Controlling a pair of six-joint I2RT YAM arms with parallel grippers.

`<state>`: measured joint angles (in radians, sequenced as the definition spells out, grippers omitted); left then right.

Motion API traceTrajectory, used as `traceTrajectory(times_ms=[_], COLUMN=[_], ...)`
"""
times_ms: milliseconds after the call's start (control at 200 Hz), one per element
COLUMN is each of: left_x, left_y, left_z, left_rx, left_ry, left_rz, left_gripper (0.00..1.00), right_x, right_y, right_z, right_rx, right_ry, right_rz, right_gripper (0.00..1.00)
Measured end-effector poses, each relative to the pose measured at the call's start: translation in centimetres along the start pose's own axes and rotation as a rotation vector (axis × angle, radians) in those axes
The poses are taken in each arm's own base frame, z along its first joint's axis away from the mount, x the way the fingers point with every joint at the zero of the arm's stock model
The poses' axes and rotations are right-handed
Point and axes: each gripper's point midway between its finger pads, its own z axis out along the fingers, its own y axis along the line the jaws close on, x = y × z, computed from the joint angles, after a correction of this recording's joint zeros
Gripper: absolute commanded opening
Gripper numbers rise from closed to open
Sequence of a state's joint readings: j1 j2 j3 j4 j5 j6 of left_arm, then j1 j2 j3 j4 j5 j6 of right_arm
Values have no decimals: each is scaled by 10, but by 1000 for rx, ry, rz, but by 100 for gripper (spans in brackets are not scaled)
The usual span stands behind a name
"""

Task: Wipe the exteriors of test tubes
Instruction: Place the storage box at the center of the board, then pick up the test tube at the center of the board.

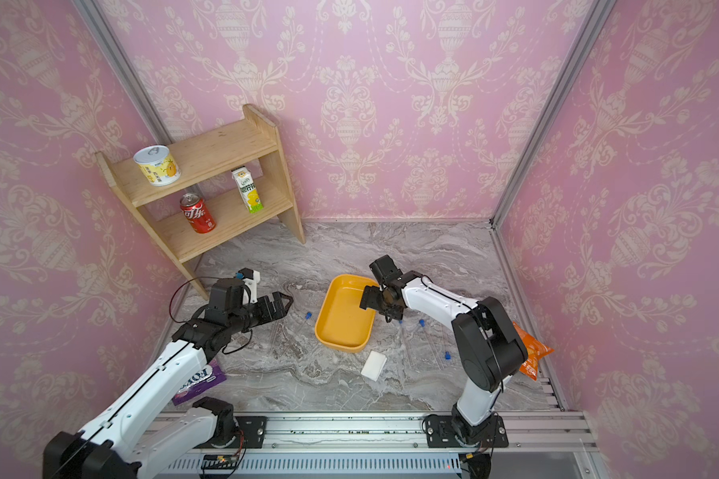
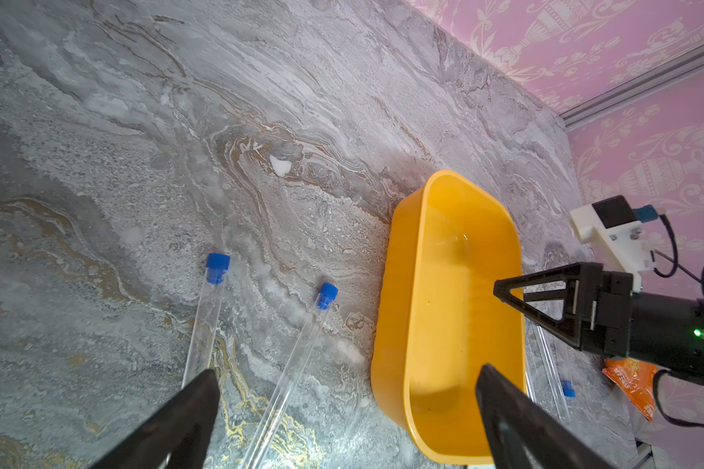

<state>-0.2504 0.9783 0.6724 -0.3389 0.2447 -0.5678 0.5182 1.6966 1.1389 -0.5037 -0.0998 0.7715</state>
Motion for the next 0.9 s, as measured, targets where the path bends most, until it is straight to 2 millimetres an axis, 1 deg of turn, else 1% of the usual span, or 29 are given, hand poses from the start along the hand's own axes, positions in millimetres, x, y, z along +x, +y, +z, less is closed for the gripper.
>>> traceTrajectory(times_ms=[70,275,340,380,455,520,620,645,760,851,901], left_x=[1,2,4,6,10,13,14,13,10,9,8], left_y=[0,4,8,12,17,21,18,17,11,10,11], left_z=[1,4,8,11,18,23,29,30,32,32,33], left_rx=[-3,-25,-44,-62,-91,-110,-125,-127,-126,-142,-150], left_ry=[1,9,19,34,66,94,122,123,124,126,128], left_rz=[2,3,0,-3,-8,-12,2,9,35,49,54], left_gripper=[99,99,99,99,99,99,99,99,99,99,99], right_x=[-2,-8,-9,-10,-8,-6,-1,0,0,-4,-7], right_y=[-1,-5,-11,-19,-38,-55,-76,-78,-81,-79,-78], right_z=[-14,-69,-81,-86,-88,-85,-80,-80,-78,-71,-66], right_rx=[3,0,4,17,55,93,144,151,163,174,181], right_ry=[-22,-122,-148,-156,-150,-131,-93,-85,-70,-48,-34], right_rz=[-15,-76,-90,-99,-109,-120,-145,-153,-203,-239,-247], right_gripper=[100,100,100,100,96,84,72,69,61,51,49])
